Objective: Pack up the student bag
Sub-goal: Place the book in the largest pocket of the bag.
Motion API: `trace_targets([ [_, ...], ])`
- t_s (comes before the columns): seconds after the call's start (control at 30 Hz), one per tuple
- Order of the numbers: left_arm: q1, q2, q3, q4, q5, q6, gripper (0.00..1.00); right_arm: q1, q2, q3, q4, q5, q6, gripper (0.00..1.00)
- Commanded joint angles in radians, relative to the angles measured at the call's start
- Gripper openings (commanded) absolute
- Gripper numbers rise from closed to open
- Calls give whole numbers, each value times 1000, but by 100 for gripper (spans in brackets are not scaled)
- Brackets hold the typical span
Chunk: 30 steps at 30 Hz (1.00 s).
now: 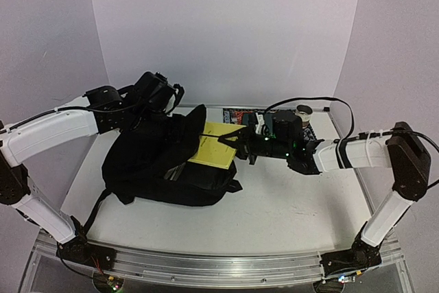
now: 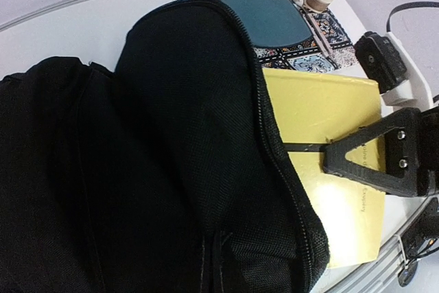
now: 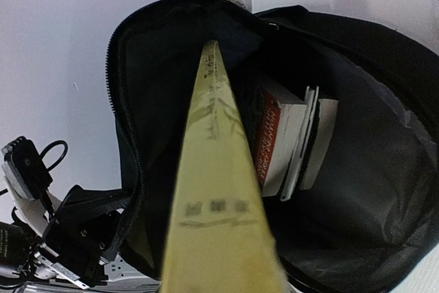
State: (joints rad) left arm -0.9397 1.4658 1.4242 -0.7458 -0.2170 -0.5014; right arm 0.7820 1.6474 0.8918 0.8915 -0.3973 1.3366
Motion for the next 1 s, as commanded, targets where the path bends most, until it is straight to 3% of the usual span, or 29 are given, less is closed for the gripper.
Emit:
trace_targets([
  [0.0, -8, -53, 14, 171, 112, 3, 0, 38, 61, 132, 193, -10, 8, 0],
  [0.33, -13, -84, -24, 225, 207, 26, 0, 134, 326, 340, 160, -54, 19, 0],
  [0.43, -13, -121, -60, 228, 213, 29, 0, 152, 373, 414, 43, -96, -22, 0],
  [0.67, -12, -268, -170, 207, 40, -31, 0, 187, 335, 389, -75, -144, -104, 0],
  [0.83, -11, -252, -191, 209, 140, -30, 0, 196, 371, 463, -117, -195, -140, 0],
  [0.97, -15, -237, -198, 216, 211, -39, 0, 201, 436, 541, -128, -144, -149, 0],
])
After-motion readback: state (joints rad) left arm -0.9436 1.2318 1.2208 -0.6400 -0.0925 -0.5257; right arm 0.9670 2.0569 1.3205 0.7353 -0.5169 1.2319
